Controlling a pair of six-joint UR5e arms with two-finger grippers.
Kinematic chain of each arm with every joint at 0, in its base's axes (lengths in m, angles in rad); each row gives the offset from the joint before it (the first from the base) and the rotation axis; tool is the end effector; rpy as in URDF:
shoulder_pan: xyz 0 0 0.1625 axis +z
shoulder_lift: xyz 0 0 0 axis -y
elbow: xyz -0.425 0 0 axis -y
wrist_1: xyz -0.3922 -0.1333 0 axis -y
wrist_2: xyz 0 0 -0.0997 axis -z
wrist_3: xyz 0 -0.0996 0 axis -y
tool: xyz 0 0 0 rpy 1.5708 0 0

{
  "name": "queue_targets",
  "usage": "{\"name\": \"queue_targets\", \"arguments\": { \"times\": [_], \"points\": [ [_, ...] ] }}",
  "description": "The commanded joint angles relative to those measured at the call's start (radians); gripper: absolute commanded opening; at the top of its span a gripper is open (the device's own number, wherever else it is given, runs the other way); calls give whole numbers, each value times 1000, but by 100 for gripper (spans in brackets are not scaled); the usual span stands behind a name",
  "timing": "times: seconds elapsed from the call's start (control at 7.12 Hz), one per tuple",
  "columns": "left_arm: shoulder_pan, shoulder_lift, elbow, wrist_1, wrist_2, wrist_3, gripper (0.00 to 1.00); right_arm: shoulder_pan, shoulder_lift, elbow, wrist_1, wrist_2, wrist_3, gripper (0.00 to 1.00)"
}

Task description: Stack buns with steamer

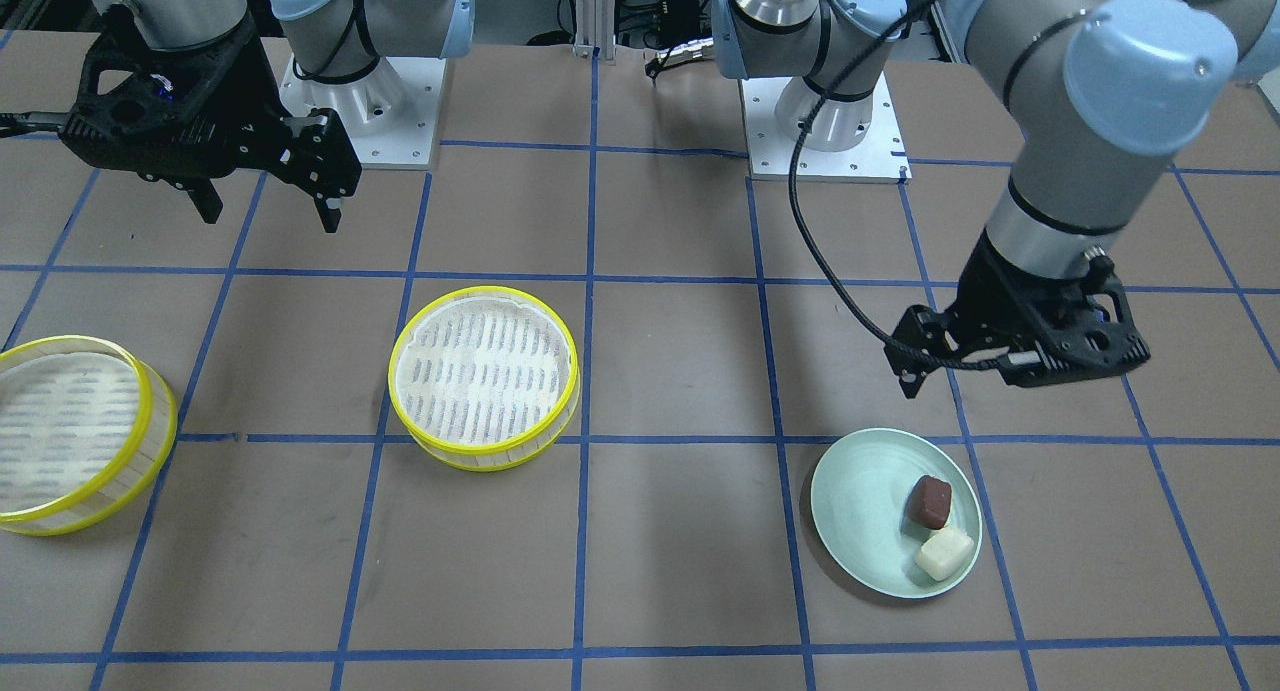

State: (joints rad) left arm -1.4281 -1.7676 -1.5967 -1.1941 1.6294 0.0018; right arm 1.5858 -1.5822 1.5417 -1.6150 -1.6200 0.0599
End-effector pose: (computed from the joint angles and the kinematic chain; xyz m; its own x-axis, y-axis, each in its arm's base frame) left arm -0.0438 -0.5916 0.4097 -0.9871 -0.1491 -0.0582 -0.1388 0.9784 -0.1533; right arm 0.1358 -0.4928 0.5127 -0.9978 0.0488 0.0439 0.0449 0.9952 -0.0874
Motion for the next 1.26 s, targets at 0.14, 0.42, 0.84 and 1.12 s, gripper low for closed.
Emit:
{"name": "queue_targets", "arguments": {
  "times": [0.14, 0.42, 0.84, 1.12],
  "points": [
    [115, -223, 6, 224, -6, 52, 100, -50, 28, 17, -6, -17, -81, 100],
    [115, -335, 39, 323, -32, -15, 100, -279, 57, 28, -14, -11, -355, 100],
    [113, -395, 51, 315, -91, -94, 100, -588, 192, 31, -191, -12, -619, 100],
    [113, -398, -11, 315, -120, -111, 100, -694, 342, 31, -404, 3, -788, 100]
  ]
}}
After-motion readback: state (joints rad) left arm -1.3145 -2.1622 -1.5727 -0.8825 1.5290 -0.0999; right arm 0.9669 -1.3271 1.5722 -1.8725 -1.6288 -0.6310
